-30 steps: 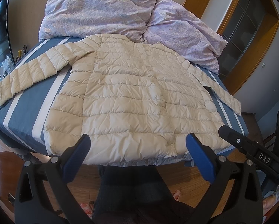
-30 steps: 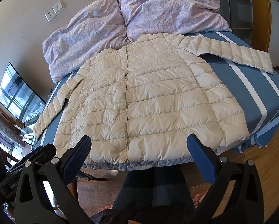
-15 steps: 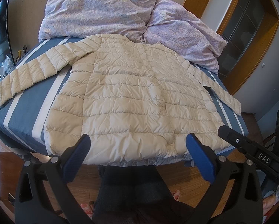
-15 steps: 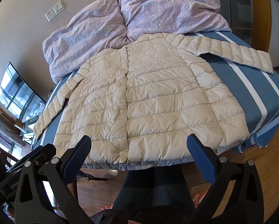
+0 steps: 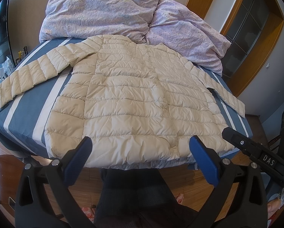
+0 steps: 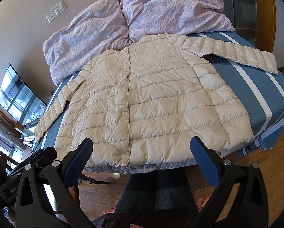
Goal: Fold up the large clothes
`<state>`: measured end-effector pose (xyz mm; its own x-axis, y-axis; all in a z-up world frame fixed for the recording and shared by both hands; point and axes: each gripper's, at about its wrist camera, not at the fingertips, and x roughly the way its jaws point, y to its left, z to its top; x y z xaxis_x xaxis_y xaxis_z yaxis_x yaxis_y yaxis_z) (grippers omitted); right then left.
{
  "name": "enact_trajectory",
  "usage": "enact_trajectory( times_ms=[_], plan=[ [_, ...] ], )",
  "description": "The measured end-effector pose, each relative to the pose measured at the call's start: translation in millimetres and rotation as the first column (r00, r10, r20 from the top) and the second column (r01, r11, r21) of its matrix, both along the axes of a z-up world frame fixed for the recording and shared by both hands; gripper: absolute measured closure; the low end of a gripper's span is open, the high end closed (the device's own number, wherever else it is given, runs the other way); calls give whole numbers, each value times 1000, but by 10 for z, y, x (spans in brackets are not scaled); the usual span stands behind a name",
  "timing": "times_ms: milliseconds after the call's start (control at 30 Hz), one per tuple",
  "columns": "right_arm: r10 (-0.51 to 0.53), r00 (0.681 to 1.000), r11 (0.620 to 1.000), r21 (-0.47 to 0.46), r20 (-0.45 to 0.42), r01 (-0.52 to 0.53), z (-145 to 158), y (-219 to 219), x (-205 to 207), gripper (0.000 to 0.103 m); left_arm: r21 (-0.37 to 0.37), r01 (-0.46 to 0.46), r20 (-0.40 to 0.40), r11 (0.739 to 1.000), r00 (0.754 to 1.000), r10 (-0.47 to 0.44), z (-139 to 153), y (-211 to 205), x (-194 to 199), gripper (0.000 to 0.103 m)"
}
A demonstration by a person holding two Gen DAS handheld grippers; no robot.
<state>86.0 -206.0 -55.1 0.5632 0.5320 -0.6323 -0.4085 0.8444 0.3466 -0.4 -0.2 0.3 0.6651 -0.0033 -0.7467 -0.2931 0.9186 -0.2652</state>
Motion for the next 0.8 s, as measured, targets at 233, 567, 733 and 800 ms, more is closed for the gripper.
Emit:
enact_trajectory(
  times_ms=[233, 567, 733, 800],
  plan=[
    [1, 1000, 1000, 1, 2, -1, -8, 0, 16, 1, 1, 0, -1, 1000, 1000, 0, -1, -1, 2, 2],
    [-9, 1000, 1000, -9, -20, 9, -32, 63, 187, 1, -2, 6, -16, 1000, 1000, -6, -12, 36, 183, 2],
    [-23, 999, 999, -23, -32, 23, -77, 109, 335, 1, 7, 10, -31, 1000, 999, -10, -90, 127, 388, 2],
    [-33, 999, 999, -27, -39, 32, -103, 116, 432, 1, 15, 10, -37, 1000, 999, -9, -114, 153, 451, 2]
  ],
)
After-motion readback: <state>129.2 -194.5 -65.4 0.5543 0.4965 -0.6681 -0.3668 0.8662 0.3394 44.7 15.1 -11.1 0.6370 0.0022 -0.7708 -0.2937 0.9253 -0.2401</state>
